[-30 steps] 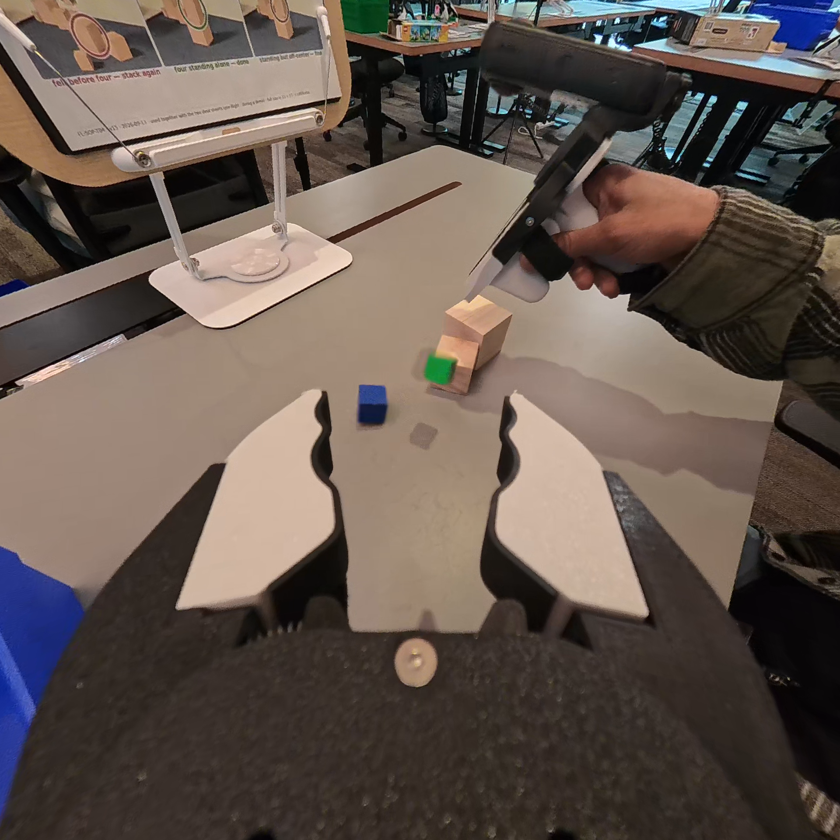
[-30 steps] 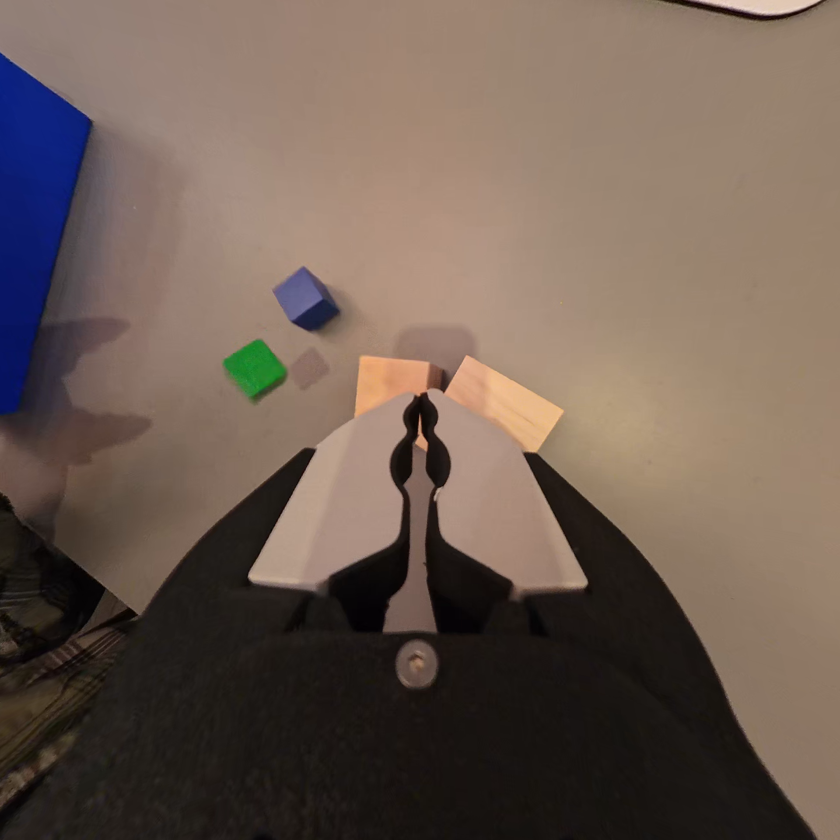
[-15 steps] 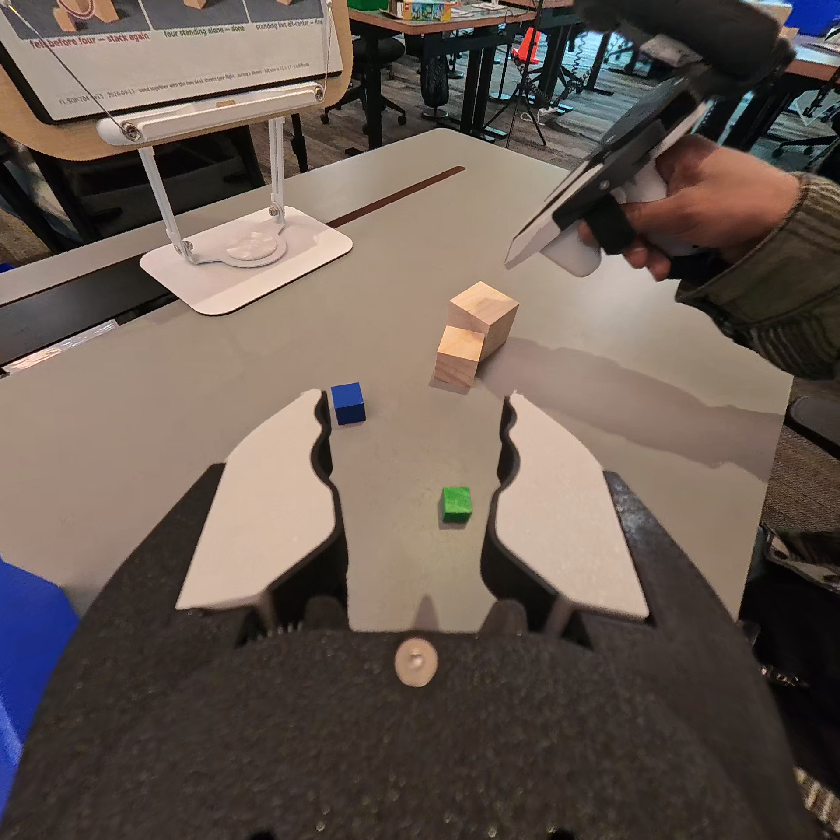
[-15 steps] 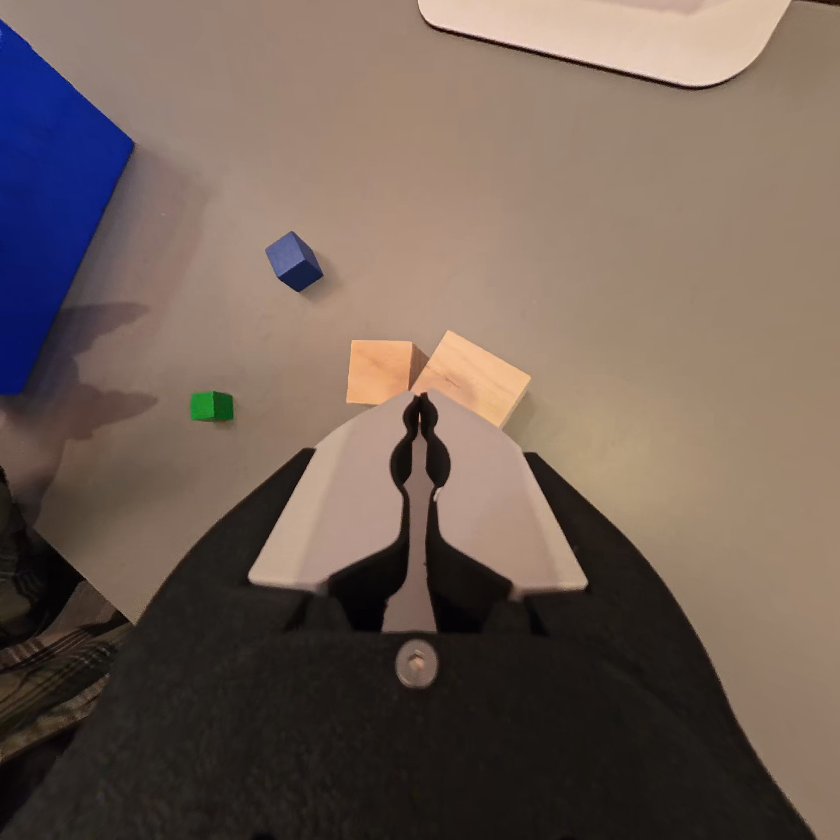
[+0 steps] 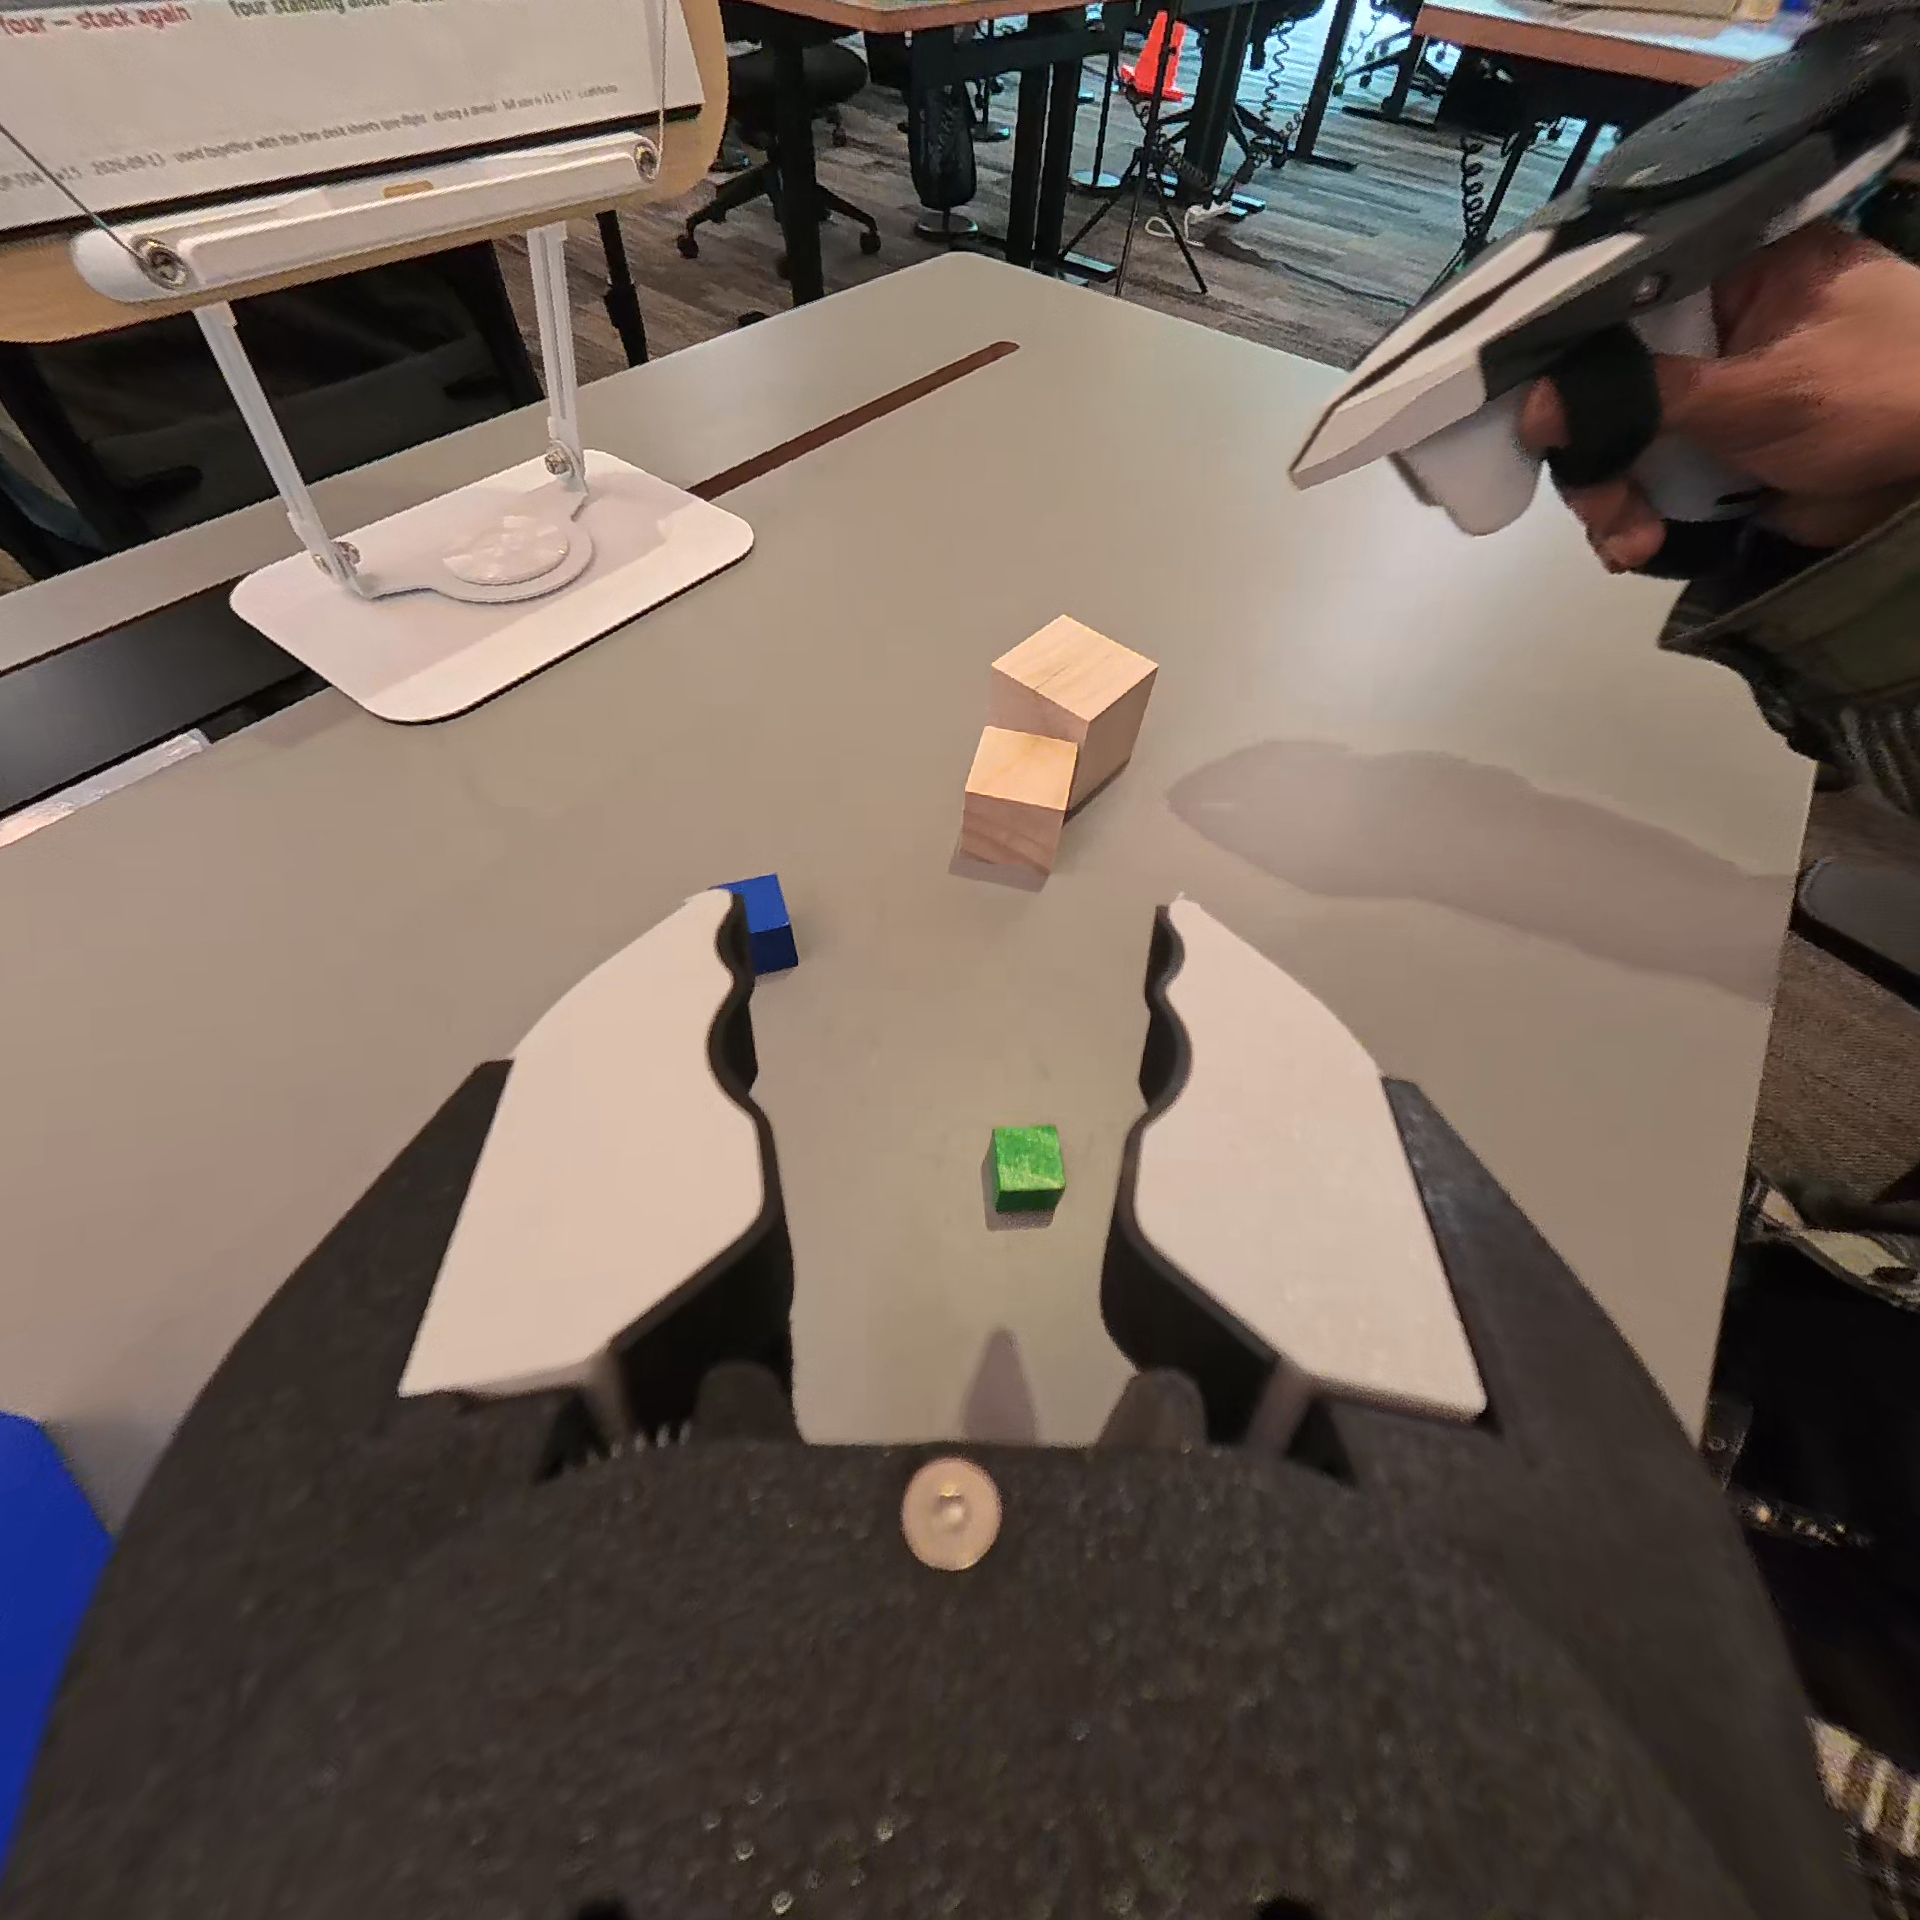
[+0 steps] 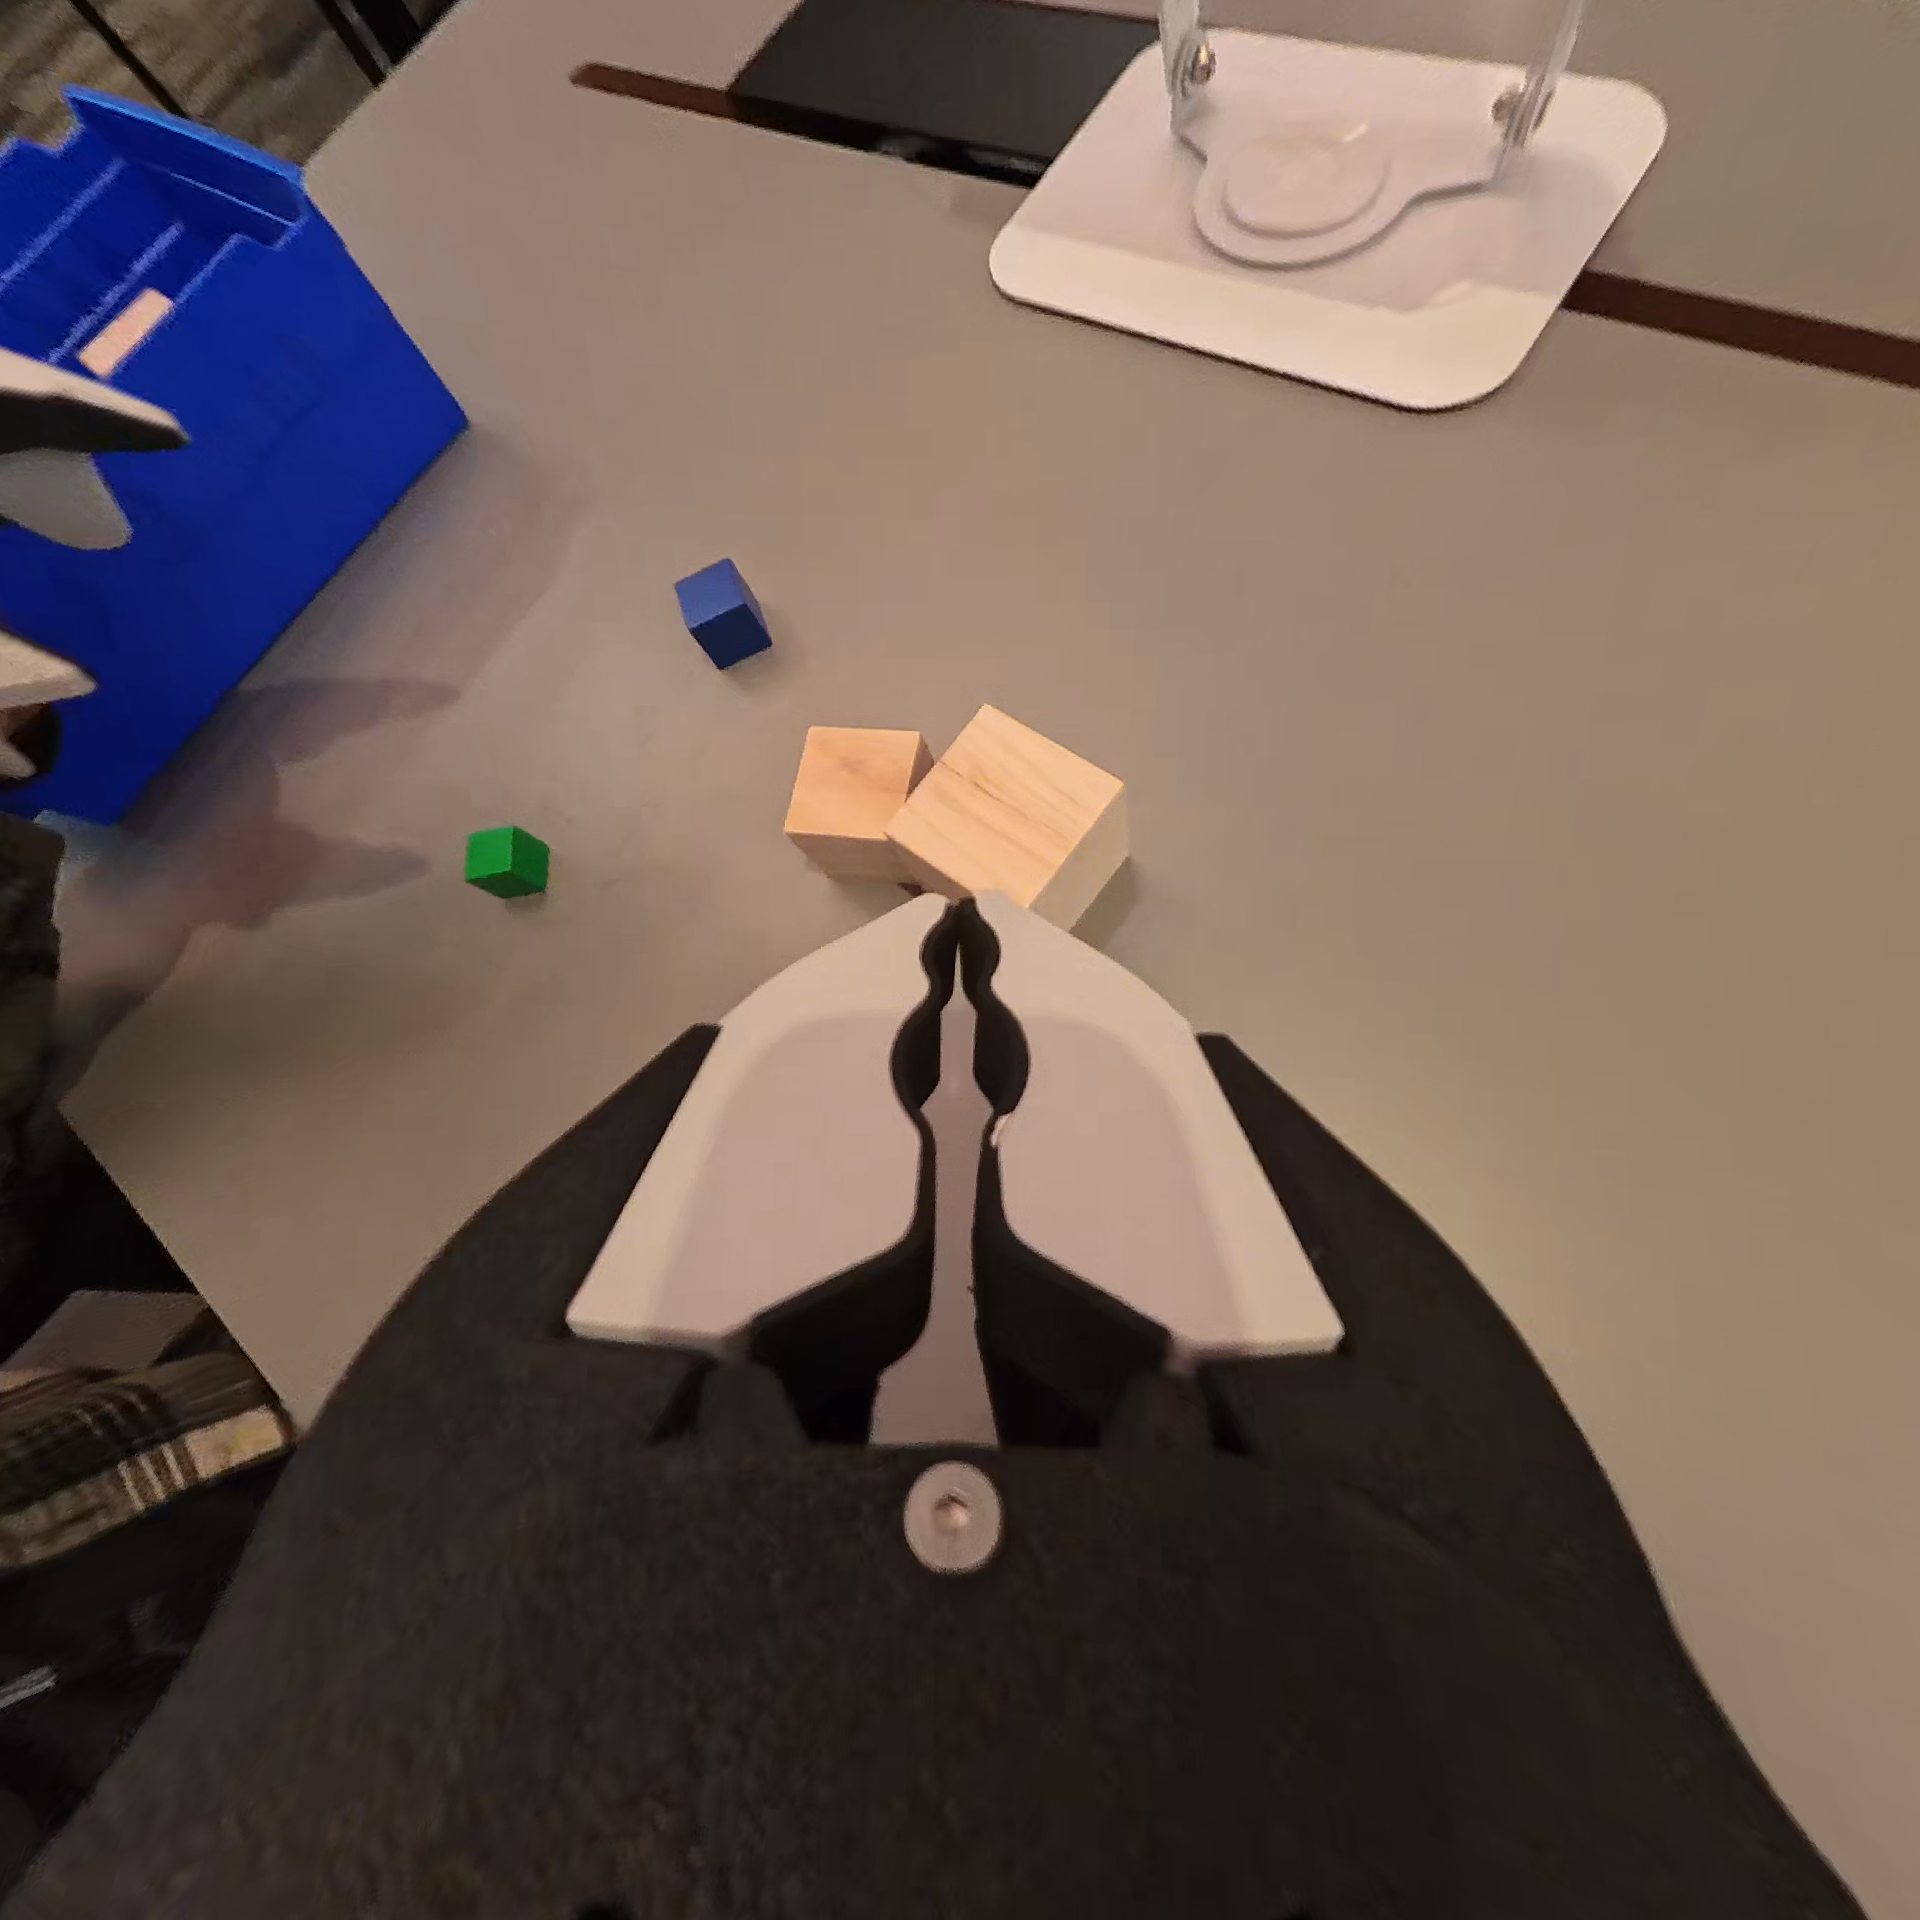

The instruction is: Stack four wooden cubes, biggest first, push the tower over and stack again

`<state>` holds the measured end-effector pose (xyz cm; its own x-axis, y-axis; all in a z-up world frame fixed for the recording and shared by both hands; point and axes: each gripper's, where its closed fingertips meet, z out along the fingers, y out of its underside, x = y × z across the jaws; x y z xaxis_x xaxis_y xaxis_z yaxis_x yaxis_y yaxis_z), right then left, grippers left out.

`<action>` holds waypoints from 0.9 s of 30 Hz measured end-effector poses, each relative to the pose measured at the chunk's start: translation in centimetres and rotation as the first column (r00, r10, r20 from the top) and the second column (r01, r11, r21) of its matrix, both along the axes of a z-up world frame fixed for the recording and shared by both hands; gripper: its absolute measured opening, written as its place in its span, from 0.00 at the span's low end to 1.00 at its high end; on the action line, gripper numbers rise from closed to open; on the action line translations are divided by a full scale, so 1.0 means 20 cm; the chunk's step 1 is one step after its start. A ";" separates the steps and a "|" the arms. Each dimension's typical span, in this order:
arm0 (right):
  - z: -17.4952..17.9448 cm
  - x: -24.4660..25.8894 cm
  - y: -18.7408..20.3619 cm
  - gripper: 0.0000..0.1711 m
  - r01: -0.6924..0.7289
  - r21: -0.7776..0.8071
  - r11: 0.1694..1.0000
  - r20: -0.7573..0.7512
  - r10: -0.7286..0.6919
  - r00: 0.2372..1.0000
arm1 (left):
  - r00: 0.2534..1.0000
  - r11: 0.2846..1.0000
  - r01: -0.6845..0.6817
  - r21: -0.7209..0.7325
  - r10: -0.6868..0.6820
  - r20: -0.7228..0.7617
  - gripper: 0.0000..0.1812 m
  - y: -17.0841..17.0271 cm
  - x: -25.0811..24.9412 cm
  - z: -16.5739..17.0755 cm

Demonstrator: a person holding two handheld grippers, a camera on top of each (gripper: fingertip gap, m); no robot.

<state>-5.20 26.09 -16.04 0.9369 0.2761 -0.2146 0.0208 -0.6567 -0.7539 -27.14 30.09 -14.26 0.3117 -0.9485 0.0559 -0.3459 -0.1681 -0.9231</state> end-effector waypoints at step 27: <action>-0.18 0.04 -0.19 0.71 -0.486 0.370 0.792 0.234 0.427 0.873 | 0.872 0.927 0.335 0.168 -0.237 -0.429 0.52 -0.02 0.56 -0.23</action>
